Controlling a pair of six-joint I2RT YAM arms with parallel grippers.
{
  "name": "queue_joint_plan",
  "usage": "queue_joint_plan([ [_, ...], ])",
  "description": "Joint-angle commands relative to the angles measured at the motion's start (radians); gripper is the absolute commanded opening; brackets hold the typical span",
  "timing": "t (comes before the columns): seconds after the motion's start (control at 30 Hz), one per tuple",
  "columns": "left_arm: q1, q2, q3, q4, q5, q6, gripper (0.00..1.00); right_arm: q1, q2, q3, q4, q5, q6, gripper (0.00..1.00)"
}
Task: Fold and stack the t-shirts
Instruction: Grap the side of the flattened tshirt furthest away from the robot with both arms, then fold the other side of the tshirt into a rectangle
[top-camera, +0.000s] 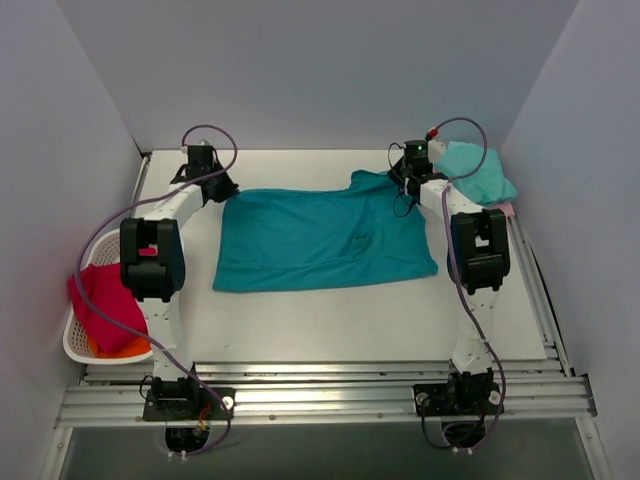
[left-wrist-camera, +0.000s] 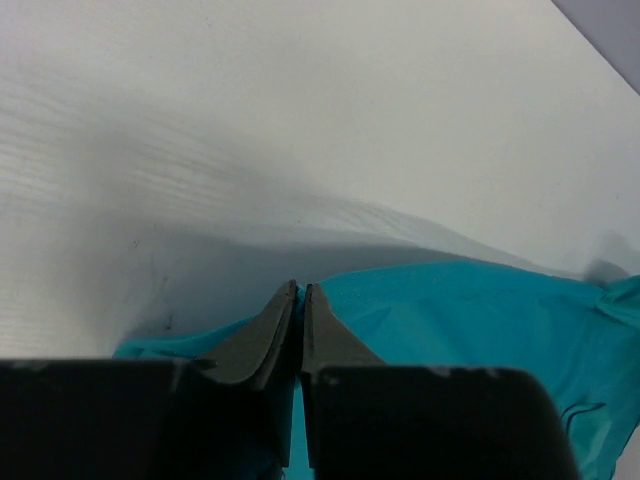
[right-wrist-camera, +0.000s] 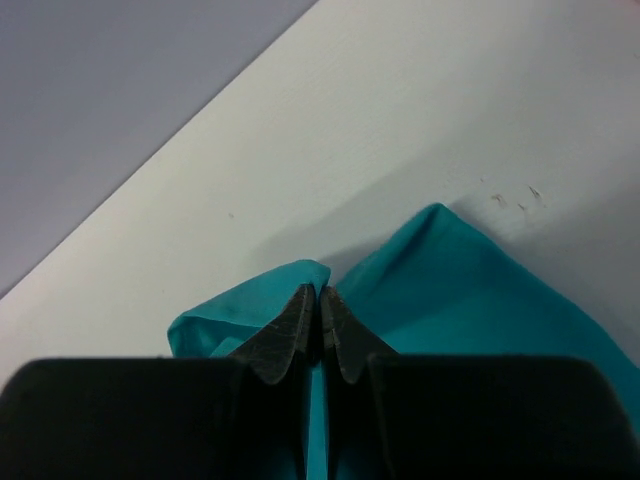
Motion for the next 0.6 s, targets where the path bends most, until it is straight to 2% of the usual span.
queue_joint_plan([
  [0.0,-0.002,-0.111,-0.072,0.034,-0.024,0.014,0.02,0.009,-0.155,-0.087,0.045,0.039,-0.013,0.00],
  [0.33,-0.002,-0.282,-0.297,0.080,-0.050,0.017,0.02,0.017,-0.364,-0.349,0.074,0.066,-0.013,0.00],
  [0.57,-0.009,-0.384,-0.394,0.085,-0.070,0.018,0.02,0.020,-0.490,-0.501,0.091,0.080,-0.001,0.00],
])
